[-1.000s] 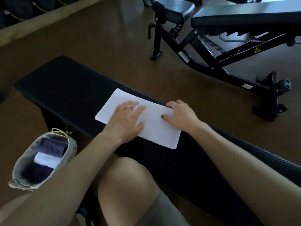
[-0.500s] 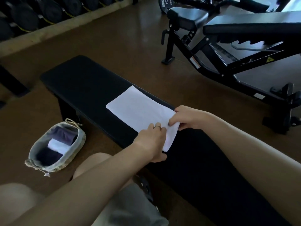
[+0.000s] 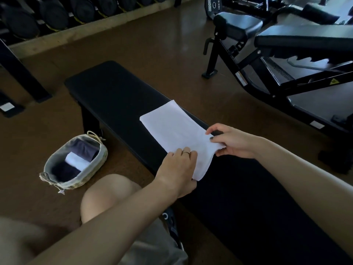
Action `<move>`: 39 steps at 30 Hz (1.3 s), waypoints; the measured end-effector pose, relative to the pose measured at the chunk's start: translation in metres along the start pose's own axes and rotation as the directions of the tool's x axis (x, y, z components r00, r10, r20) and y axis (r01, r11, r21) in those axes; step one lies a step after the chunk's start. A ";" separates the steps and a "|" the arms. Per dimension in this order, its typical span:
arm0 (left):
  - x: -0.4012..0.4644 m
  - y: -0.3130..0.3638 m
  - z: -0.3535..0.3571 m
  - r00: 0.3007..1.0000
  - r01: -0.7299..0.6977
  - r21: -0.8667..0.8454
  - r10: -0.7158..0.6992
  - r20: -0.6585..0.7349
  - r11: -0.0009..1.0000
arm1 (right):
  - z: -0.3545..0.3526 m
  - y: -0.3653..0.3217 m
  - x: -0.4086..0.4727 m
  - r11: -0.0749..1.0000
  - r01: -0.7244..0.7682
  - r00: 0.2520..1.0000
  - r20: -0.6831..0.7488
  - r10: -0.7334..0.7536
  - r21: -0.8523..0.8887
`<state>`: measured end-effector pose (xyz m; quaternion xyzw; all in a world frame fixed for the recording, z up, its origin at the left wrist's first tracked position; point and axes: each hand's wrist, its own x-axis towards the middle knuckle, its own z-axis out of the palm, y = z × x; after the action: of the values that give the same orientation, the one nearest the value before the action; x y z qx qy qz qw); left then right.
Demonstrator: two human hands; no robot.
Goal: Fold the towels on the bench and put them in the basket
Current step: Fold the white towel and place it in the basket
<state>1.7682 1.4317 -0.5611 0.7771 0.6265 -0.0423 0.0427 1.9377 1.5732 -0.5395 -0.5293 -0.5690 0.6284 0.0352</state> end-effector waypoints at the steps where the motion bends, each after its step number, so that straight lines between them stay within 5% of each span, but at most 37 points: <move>1: 0.001 0.000 0.000 1.000 -0.001 -0.005 0.000 -0.022 1.000 | -0.002 0.000 0.000 0.999 0.009 1.000 0.023 -0.010 0.040; 6: 0.004 -0.003 0.000 0.994 -0.011 -0.056 0.005 -0.109 0.998 | -0.014 -0.006 -0.003 0.959 0.027 0.999 0.019 -0.033 0.281; 9: 0.003 -0.013 -0.006 0.993 0.033 -0.230 -0.058 -0.105 0.973 | -0.022 -0.009 0.001 0.974 0.028 0.997 0.059 -0.042 0.224; 14: 0.006 -0.046 -0.015 0.981 0.195 -0.658 -0.161 0.113 0.727 | -0.021 -0.005 0.015 0.996 0.082 0.994 0.078 -0.079 -0.033; 20: 0.021 -0.066 -0.015 0.884 0.463 -0.775 -0.283 0.371 0.430 | -0.008 -0.006 0.031 0.983 0.123 0.987 -0.091 -0.136 -0.134; 25: 0.020 -0.057 -0.019 0.883 0.464 -0.750 -0.315 0.349 0.472 | 0.006 -0.013 0.036 0.963 0.197 0.954 -0.191 -0.231 -0.183; 31: 0.020 -0.048 -0.016 0.921 0.351 -0.743 -0.354 0.163 0.570 | 0.009 -0.009 0.042 0.983 0.184 0.969 -0.172 -0.178 0.018; 35: 0.020 -0.059 -0.009 0.912 0.351 -0.797 -0.374 0.171 0.492 | 0.008 -0.009 0.042 0.988 0.151 0.975 -0.168 -0.148 0.007; 39: 0.019 -0.065 -0.001 0.898 0.383 -0.794 -0.391 0.201 0.472 | 0.007 -0.011 0.039 0.977 0.116 0.983 -0.123 -0.140 -0.178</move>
<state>1.7086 1.4641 -0.5627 0.5059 0.7324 0.2467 0.3832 1.9101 1.5976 -0.5573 -0.5339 -0.6497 0.5368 0.0689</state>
